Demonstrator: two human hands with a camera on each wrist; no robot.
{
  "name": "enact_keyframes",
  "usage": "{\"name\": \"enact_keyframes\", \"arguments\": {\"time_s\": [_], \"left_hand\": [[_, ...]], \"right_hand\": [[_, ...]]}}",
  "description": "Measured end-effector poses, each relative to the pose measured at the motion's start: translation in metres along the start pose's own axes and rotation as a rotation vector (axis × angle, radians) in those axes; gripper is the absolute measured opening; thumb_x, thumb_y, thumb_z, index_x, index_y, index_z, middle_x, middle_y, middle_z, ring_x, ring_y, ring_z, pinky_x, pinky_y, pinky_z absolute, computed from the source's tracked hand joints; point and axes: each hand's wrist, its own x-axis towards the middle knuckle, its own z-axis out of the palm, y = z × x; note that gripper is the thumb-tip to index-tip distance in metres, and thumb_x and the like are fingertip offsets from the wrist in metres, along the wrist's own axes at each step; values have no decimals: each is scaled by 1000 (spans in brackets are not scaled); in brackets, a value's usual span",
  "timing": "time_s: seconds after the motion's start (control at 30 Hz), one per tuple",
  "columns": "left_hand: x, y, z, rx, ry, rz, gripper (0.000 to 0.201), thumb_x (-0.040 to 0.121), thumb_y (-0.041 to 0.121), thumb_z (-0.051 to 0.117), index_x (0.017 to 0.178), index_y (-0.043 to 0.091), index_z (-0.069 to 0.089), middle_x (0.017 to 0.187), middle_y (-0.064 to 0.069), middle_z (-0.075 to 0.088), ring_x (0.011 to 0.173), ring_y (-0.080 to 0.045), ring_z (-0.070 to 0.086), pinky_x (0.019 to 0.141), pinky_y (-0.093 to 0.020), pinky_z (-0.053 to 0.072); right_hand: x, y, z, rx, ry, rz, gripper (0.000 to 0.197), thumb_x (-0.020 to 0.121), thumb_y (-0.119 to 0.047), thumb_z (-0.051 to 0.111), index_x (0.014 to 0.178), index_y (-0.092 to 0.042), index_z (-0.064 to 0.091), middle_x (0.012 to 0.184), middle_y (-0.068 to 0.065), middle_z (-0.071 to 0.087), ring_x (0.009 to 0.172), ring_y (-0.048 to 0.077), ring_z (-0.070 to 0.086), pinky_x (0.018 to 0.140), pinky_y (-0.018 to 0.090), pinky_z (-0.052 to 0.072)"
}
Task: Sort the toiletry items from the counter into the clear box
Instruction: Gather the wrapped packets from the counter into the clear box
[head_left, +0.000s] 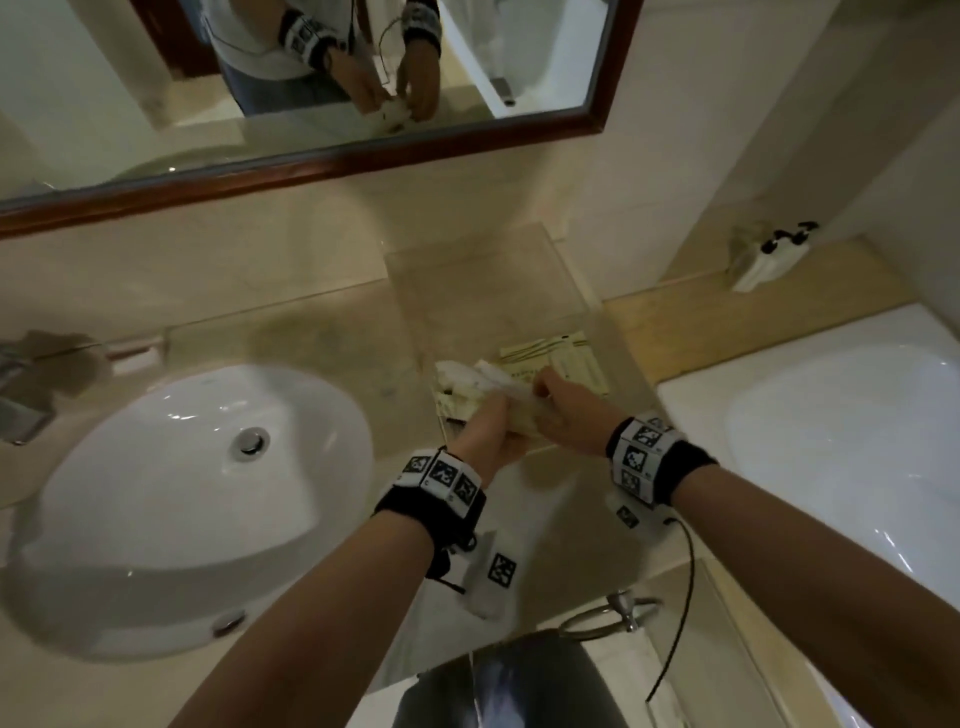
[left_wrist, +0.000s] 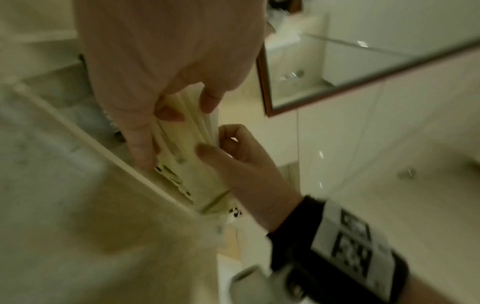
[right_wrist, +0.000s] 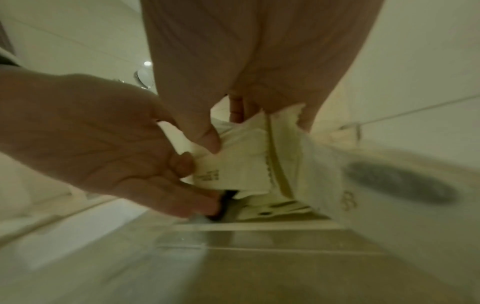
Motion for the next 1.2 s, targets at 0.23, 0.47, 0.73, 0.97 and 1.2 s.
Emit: {"name": "enact_keyframes", "arguments": {"time_s": [0.23,0.47,0.73,0.97,1.2], "left_hand": [[35,-11,-20,589,397,333,40,79,14,60,116,7,47,118,-16,56,111,-36,58,95,-44,51],[37,-26,-4,999,515,504,63,80,11,62,135,11,33,126,-17,49,111,-34,53,92,-43,47],[24,-52,-3,1154,559,490,43,85,12,57,126,9,47,130,-13,46,114,-32,51,95,-39,45],[8,-50,-8,1266,550,440,36,89,17,56,124,10,54,127,-14,47,106,-31,56,91,-33,44],[8,-40,-13,1288,500,420,25,96,16,47,108,0,63,120,-19,54,104,-34,56,91,-35,43]], "right_hand": [[6,45,-25,-164,-39,-41,23,89,-17,52,107,-10,40,84,4,50,67,23,50,58,30,39],[22,80,-28,-201,-129,-237,25,89,-15,54,112,-13,46,83,-7,46,61,9,43,57,19,33],[27,92,-28,-239,-353,-301,42,93,-23,52,132,-17,36,135,8,47,114,26,51,96,34,39],[24,109,-34,-232,-236,-450,38,94,-40,46,127,-20,50,126,4,52,106,19,53,90,31,43],[14,124,-24,-236,-29,-539,33,96,-21,44,126,-20,57,123,3,60,106,21,54,93,32,43]]}}
